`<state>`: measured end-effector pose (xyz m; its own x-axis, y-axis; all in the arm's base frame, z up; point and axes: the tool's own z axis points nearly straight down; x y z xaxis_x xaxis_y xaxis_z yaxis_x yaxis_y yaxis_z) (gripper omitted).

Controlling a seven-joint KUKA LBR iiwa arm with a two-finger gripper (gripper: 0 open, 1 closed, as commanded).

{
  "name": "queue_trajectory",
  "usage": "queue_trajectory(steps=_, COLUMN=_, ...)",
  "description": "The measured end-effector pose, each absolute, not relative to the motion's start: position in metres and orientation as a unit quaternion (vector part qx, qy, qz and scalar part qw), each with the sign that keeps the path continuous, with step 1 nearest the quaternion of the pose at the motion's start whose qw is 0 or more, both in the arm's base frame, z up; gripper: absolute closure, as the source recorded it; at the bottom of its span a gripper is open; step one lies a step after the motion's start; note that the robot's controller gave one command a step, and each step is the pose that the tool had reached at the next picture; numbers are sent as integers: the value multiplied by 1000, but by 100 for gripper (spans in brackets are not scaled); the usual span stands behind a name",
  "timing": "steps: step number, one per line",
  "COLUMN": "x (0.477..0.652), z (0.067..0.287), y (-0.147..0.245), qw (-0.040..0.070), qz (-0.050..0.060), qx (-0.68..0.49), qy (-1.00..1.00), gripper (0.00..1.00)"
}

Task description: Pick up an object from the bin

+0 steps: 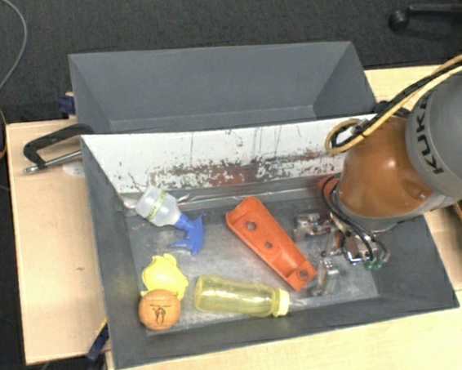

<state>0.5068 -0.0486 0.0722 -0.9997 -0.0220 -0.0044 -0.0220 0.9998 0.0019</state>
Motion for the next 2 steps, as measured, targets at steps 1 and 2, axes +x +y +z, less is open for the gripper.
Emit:
queue_trajectory(steps=1, x=495, z=71, y=-31, qw=0, qz=2, qx=-14, qy=1000, gripper=0)
queue_trajectory(steps=2, x=498, z=71, y=-12, qw=3, qz=1, qx=-32, qy=999, gripper=0)
